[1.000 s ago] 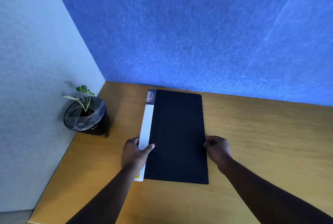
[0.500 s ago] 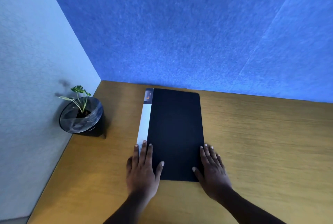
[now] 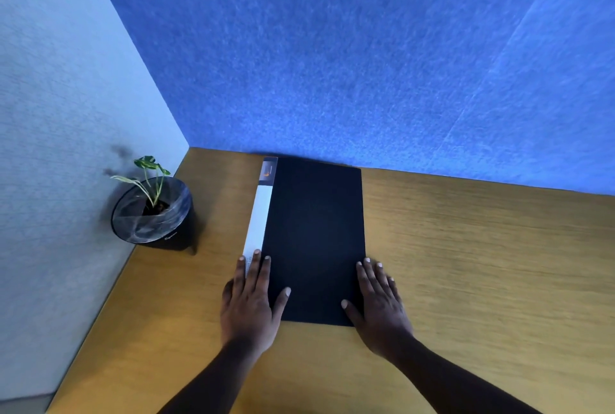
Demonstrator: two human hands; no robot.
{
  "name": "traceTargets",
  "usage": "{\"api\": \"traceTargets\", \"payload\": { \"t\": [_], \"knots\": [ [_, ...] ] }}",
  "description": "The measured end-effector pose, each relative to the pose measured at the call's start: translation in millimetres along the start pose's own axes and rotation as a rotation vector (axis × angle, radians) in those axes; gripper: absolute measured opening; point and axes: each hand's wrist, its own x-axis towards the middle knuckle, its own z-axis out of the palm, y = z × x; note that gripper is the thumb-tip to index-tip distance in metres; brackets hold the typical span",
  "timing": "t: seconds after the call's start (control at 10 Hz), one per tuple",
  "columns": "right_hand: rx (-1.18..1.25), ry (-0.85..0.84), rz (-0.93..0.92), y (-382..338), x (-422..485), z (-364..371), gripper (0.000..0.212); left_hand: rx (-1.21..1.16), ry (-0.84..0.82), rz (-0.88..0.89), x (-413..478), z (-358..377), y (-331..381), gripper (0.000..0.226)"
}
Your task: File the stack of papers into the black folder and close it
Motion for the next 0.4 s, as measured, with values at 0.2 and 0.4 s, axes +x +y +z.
{"api": "traceTargets", "payload": {
  "t": [0.2, 0.4],
  "knots": [
    [0.104, 0.022, 0.004, 10, -1, -7, 0.081, -0.027, 0.011, -0.036, -2, -9, 13, 0.085],
    [0.164, 0.091, 0.067, 42, -20, -20, 0.075, -0.12, 0.085, -0.006, -15, -6, 59, 0.065]
  ]
}}
